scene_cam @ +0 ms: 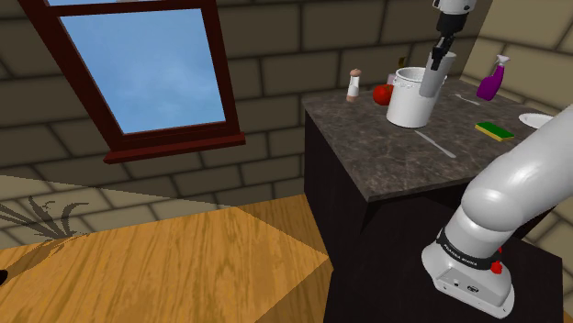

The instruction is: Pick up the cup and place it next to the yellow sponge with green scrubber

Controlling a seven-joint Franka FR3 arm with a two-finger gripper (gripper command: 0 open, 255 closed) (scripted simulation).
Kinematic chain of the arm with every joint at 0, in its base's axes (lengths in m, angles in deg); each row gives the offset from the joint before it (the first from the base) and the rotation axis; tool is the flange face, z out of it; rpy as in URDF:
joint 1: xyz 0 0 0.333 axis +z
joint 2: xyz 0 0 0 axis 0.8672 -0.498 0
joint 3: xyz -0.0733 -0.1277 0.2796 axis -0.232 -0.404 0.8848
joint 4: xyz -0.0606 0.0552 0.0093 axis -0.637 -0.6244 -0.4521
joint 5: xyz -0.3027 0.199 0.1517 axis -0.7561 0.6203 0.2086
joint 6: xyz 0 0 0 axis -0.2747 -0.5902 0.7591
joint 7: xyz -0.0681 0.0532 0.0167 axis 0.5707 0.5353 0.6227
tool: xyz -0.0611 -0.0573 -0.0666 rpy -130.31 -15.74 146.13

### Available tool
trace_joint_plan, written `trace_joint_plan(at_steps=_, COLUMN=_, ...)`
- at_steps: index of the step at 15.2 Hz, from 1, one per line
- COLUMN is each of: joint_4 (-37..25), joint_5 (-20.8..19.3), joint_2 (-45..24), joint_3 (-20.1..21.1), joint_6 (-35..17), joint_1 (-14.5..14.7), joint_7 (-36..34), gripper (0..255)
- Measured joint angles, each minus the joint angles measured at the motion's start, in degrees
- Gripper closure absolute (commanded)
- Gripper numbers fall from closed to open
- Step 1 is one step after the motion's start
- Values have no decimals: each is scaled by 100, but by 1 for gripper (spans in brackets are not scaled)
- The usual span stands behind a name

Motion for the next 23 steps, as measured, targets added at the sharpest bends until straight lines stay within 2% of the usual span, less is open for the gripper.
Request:
trace_joint_plan(at_steps=4, joint_4=-445, joint_5=269, joint_2=-498, joint_3=-537, joint_6=-64, joint_1=-105, joint_7=713, gripper=255)
trace_joint_plan(at_steps=7, joint_4=-895, joint_5=623, joint_2=-1003, joint_3=-956, joint_6=-53, joint_1=-220, joint_7=1326, gripper=255)
trace_joint_plan(at_steps=10, joint_4=-1415, joint_5=1155, joint_2=-1658, joint_3=-1362, joint_6=-10, joint_1=-454, joint_7=2030, gripper=255)
trace_joint_plan(at_steps=12, joint_4=-1849, joint_5=1632, joint_2=-2220, joint_3=-1561, joint_6=65, joint_1=-728, joint_7=2511, gripper=255)
trace_joint_plan(at_steps=15, joint_4=-2551, joint_5=2317, joint_2=-2993, joint_3=-1672, joint_6=295, joint_1=-1332, joint_7=3185, gripper=255)
trace_joint_plan(at_steps=18, joint_4=-3351, joint_5=2913, joint_2=-3718, joint_3=-1611, joint_6=596, joint_1=-2064, joint_7=3671, gripper=255)
trace_joint_plan(at_steps=20, joint_4=-3327, joint_5=2985, joint_2=-3792, joint_3=-1596, joint_6=529, joint_1=-2151, joint_7=3761, gripper=255)
trace_joint_plan(at_steps=23, joint_4=-3081, joint_5=2972, joint_2=-3768, joint_3=-1598, joint_6=311, joint_1=-2095, joint_7=3783, gripper=255)
